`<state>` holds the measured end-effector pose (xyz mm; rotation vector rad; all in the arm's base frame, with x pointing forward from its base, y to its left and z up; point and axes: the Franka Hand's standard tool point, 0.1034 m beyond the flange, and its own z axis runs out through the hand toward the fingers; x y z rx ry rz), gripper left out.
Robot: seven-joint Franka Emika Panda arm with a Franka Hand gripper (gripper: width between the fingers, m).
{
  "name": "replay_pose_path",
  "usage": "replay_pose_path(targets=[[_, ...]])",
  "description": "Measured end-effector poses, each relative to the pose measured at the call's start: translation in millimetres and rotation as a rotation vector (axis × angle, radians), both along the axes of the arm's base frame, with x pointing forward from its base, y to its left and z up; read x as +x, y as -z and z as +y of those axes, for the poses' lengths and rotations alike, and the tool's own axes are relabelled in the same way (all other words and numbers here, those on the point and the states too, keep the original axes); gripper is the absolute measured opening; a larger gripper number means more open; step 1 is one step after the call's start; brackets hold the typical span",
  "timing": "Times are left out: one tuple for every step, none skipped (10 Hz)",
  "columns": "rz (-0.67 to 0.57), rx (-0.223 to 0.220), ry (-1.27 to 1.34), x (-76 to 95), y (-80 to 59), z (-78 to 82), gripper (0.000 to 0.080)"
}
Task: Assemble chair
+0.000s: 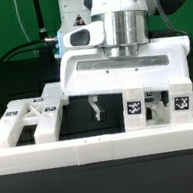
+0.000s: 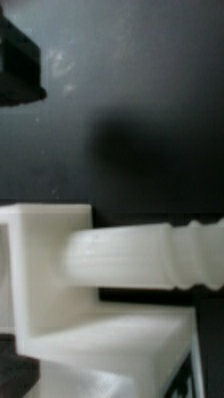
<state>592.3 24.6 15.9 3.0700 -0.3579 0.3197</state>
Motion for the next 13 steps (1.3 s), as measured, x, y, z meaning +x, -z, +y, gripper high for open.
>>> replay_pose_path(targets=[[0.001, -0.001, 0.0, -0.6, 1.1, -0.3, 0.0527], [0.0, -0.003, 0.0, -1.4, 2.5, -0.9, 0.0376], [-0.016, -0.006, 0.0, -0.3, 1.9, -1.9, 0.0317], [-0.017, -0.006, 0.0, 0.1, 1.6, -2.0, 0.0317], [-0.018, -0.006, 0.0, 0.1, 1.6, -2.0, 0.0317], [-0.018, -0.006, 0.0, 0.2, 1.6, -2.0, 0.0317], [-0.019, -0.007, 0.0, 0.5, 0.9, -2.5, 0.0317], [-0.013, -0.003, 0.005, 0.2, -5.6, -5.7, 0.0317], [-0.005, 0.004, 0.014, -0.6, -16.2, -8.7, 0.0317], [0.006, 0.013, 0.023, -1.6, -27.6, -11.3, 0.0317], [0.021, 0.022, 0.028, -2.5, -34.7, -12.6, 0.0317], [0.036, 0.023, 0.029, -3.7, -31.6, -12.6, 0.0317], [0.037, 0.022, 0.029, -4.1, -30.3, -12.6, 0.0315]])
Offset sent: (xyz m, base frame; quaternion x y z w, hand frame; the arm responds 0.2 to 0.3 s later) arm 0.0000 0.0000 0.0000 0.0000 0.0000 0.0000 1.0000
